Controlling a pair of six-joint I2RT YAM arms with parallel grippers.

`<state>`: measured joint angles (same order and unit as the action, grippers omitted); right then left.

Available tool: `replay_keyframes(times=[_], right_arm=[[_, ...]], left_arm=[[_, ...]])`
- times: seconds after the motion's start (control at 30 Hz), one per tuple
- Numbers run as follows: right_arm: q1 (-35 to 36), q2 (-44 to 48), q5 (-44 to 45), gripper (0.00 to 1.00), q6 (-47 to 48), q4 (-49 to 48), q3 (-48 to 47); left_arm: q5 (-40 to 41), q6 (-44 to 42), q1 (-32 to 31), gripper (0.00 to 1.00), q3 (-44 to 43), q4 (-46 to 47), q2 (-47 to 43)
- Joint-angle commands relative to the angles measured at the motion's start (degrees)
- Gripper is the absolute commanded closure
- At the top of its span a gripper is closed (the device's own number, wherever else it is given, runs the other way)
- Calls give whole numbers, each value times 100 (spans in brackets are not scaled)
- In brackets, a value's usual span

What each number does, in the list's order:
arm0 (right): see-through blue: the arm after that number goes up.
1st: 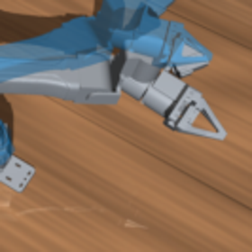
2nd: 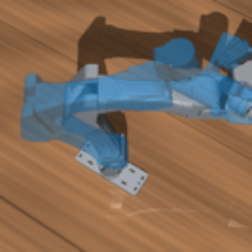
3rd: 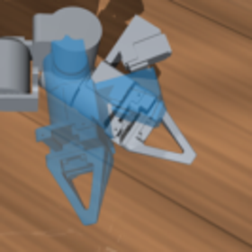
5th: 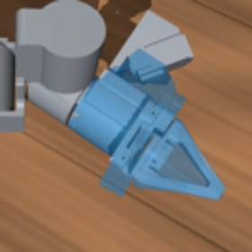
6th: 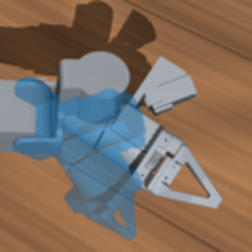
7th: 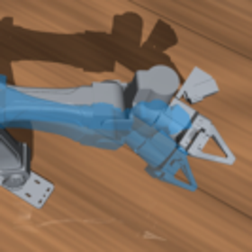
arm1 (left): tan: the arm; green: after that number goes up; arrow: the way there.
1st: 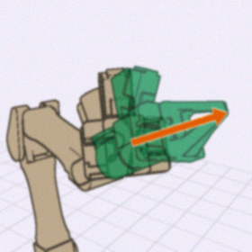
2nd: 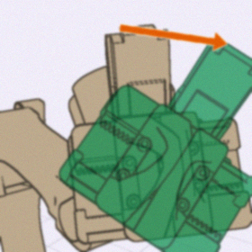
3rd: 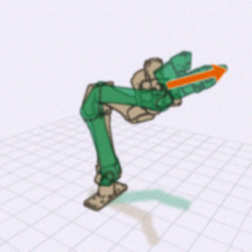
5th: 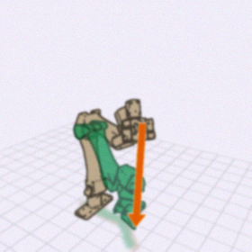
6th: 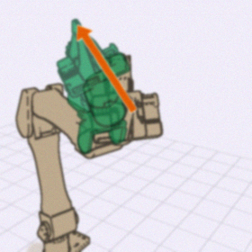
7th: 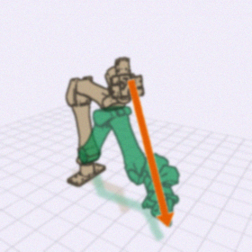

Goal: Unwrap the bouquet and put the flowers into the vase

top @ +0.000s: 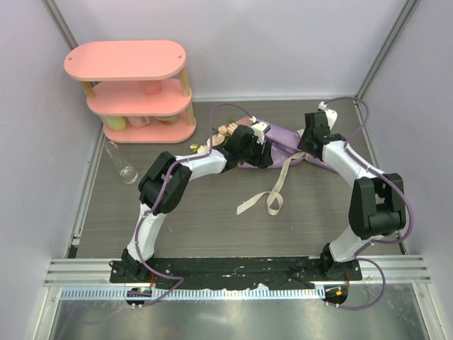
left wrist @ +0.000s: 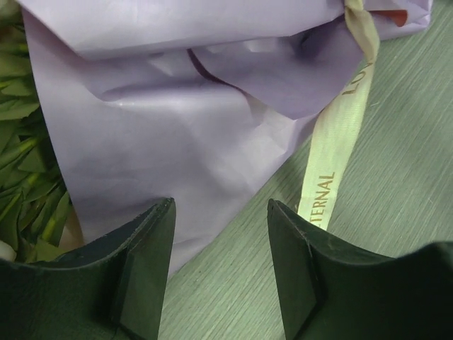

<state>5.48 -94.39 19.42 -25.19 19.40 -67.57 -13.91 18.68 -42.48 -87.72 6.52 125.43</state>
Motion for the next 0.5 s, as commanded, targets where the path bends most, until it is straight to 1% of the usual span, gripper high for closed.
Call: replay_keyframes(times=[0.0,0.03,0.1,0.13,0.23,0.3,0.37,0.47], right_arm=[[542,676,255,61,348,-515,358],[560,668,186,65,374,-681,420],[542,493,141,71,392,-718,333],[551,396,132,77,409,-588,237],[551,71,141,82,410,-516,-45],[534,-70,360,82,410,-403,-151],[507,-88,535,82,392,-340,-125],[437,34,458,83,348,-375,103]], left_arm=[[-208,-84,-120,42,-341,200,-300],[-243,-40,-138,43,-490,200,-247],[-366,83,-164,43,-631,191,-89],[-488,197,-164,43,-736,191,-36],[-438,259,-147,42,-834,191,140],[-341,277,-112,42,-852,183,245],[-358,408,-33,42,-869,183,315],[-419,558,64,42,-896,183,404]])
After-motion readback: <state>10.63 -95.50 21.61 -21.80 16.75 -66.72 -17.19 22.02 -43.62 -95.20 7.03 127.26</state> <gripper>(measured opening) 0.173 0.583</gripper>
